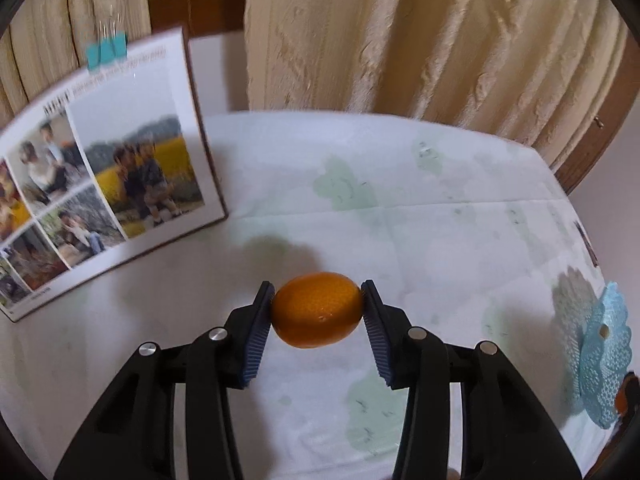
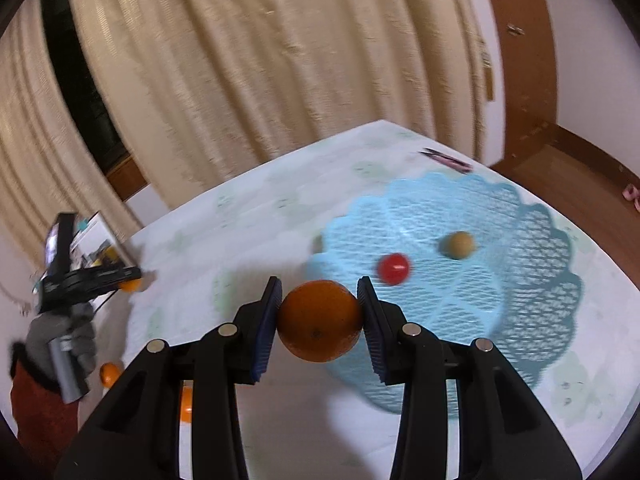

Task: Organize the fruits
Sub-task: 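Drop the right gripper's large orange into the basket while the left holds its orange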

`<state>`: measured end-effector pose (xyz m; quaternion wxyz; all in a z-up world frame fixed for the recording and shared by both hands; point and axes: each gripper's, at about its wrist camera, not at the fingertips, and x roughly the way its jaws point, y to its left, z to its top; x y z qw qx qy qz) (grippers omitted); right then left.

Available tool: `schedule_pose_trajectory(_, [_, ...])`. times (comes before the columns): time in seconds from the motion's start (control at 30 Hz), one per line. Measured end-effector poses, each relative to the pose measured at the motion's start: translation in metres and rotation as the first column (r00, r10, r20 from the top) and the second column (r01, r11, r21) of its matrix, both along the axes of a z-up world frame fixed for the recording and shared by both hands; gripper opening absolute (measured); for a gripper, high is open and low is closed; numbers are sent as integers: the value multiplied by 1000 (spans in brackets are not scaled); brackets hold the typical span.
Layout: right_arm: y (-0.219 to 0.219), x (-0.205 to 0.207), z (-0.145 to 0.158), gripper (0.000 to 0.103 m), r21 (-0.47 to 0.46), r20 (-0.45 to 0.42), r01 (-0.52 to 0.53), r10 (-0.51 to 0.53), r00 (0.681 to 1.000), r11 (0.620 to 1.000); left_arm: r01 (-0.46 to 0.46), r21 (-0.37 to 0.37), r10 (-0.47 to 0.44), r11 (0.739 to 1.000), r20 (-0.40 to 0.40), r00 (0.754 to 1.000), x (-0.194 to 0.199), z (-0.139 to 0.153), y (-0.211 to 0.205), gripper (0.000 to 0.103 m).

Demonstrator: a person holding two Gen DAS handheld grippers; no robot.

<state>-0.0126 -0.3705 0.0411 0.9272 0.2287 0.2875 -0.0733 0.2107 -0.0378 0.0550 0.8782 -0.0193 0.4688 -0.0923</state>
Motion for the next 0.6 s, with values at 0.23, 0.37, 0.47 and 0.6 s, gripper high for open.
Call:
schedule_pose_trajectory(0.23, [-39,-28,-12,48,66,10,79,-79,997,995,64,3,-64,998,50,997,-29,24,-31,45])
schedule_pose_trajectory(0.37, [-50,-45,-11,64,86,47,119,-124,991,989,106,2,-106,994,74,992,-48,35,-53,45])
schedule_pose_trajectory(0.47, [-61,-60,-13,64,108,65,142,-150,987,984,144,8,-144,990,94,985,-61,42,-73,45])
schedule_pose_trajectory(0.6, [-74,-80,-19,64,146,80,181,-194,978,973,205,11,-205,979,115,972,-82,51,-105,45])
